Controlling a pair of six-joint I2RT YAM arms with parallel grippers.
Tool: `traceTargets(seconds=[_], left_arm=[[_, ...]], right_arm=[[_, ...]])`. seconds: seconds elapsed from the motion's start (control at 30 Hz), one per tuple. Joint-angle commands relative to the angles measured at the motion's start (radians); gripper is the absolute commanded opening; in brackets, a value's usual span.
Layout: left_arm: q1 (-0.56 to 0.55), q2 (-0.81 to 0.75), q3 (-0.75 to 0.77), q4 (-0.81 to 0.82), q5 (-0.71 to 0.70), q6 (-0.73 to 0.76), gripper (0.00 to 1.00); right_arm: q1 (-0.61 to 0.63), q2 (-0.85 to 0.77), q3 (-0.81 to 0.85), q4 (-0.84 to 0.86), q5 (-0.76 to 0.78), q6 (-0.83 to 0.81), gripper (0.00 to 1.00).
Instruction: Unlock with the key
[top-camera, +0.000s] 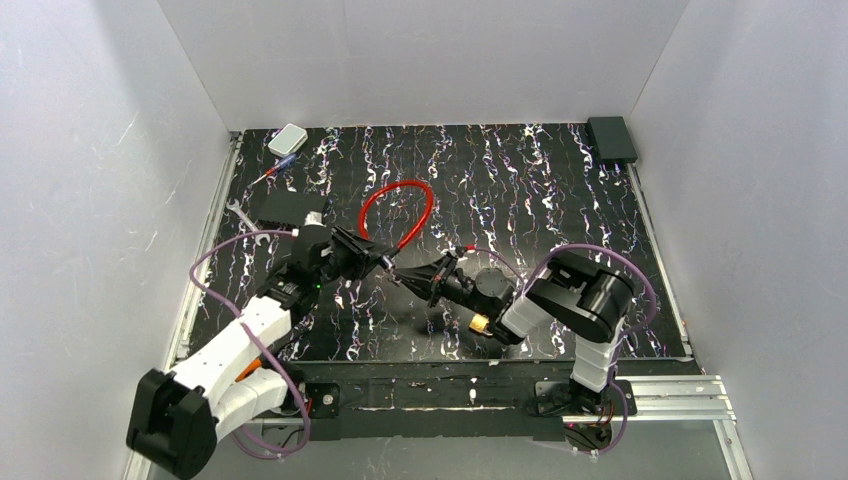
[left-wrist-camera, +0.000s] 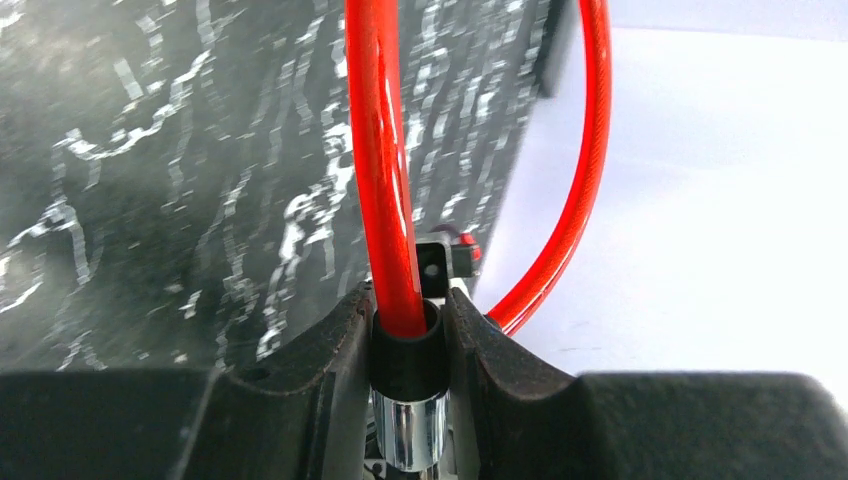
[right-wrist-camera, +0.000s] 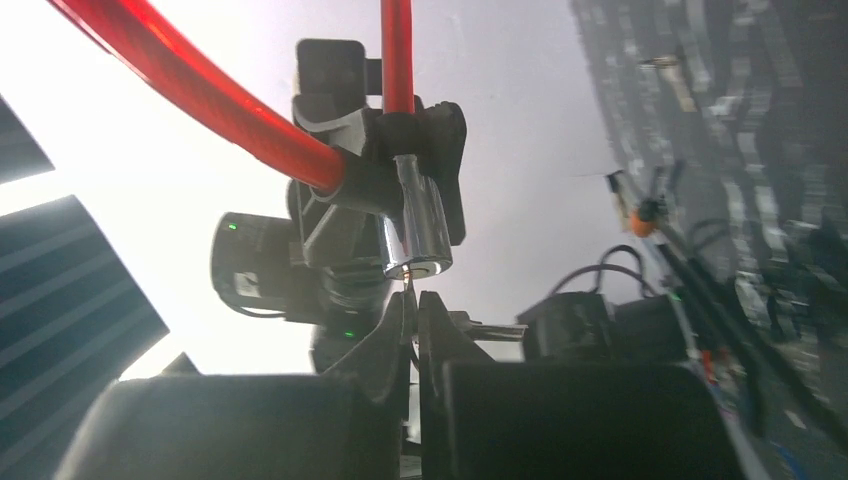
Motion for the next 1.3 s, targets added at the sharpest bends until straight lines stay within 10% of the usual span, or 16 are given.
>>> traceTargets(seconds=[0.0, 0.73, 1.0, 1.27], left_arm=[[-0.011, -0.135, 0.019, 0.16, -0.001, -0.037, 0.0], [-0.012, -0.275, 0.01, 0.497, -0.129, -0.018, 0.0], [-0.011, -0.302, -0.003, 0.468, -0.176, 0.003, 0.0], [-0.012, -0.28, -0.038, 0.436, -0.198, 0.009, 0.0]], right_arm=[[0.022, -0.082, 0.092, 0.108, 0.098, 0.029, 0.01], [0.173, 0.025, 0.403, 0.25, 0.415, 0.143, 0.02], [0.169, -0.052, 0.227, 0.249, 0.426, 0.049, 0.67], [0.166, -0.125, 0.052, 0.246, 0.297, -0.072, 0.8]])
